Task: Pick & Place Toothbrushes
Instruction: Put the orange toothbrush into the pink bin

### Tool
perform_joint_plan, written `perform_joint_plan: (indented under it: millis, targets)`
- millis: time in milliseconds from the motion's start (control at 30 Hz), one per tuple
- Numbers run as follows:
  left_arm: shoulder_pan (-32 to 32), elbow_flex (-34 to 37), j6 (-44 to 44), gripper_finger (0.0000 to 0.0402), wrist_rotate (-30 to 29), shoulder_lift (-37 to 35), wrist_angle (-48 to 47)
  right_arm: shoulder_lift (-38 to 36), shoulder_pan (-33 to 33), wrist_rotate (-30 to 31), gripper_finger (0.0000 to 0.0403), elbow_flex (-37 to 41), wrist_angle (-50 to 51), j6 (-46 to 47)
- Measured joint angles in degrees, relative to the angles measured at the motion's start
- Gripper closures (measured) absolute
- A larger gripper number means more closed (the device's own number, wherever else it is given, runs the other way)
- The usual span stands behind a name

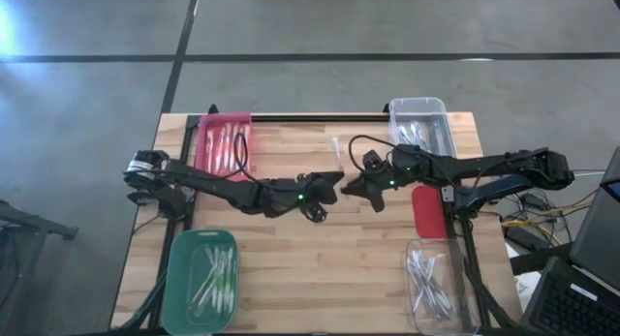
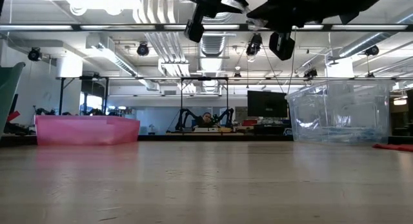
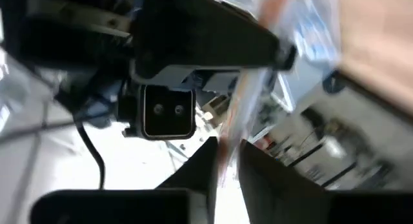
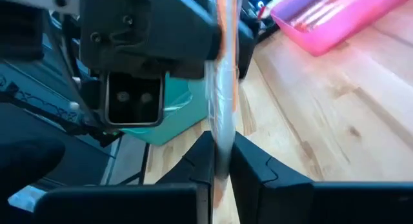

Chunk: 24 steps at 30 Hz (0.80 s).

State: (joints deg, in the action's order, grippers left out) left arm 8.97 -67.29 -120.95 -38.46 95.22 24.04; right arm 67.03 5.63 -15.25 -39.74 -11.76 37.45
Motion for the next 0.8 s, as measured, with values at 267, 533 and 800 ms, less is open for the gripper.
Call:
perform_joint_plan:
  millis: [267,533,800]
  targets:
    - [1.8,0.2,36.7,0.0274,-7.7,-1.8,-6.5,-7.9,0.0,4.0,0.0383,0.0,9.1,-5.2]
    - [-3.4,1.2,87.5,0.0249,17.3,-10.3,-31.0,-15.7,-0.3,15.0,0.0383,0.7,19.3,-16.9]
    - [-13.5,10.3,115.5,0.0258,40.7,-13.0,-10.5,-15.2,-1.0,25.5,0.0383,6.4,8.3,-24.4]
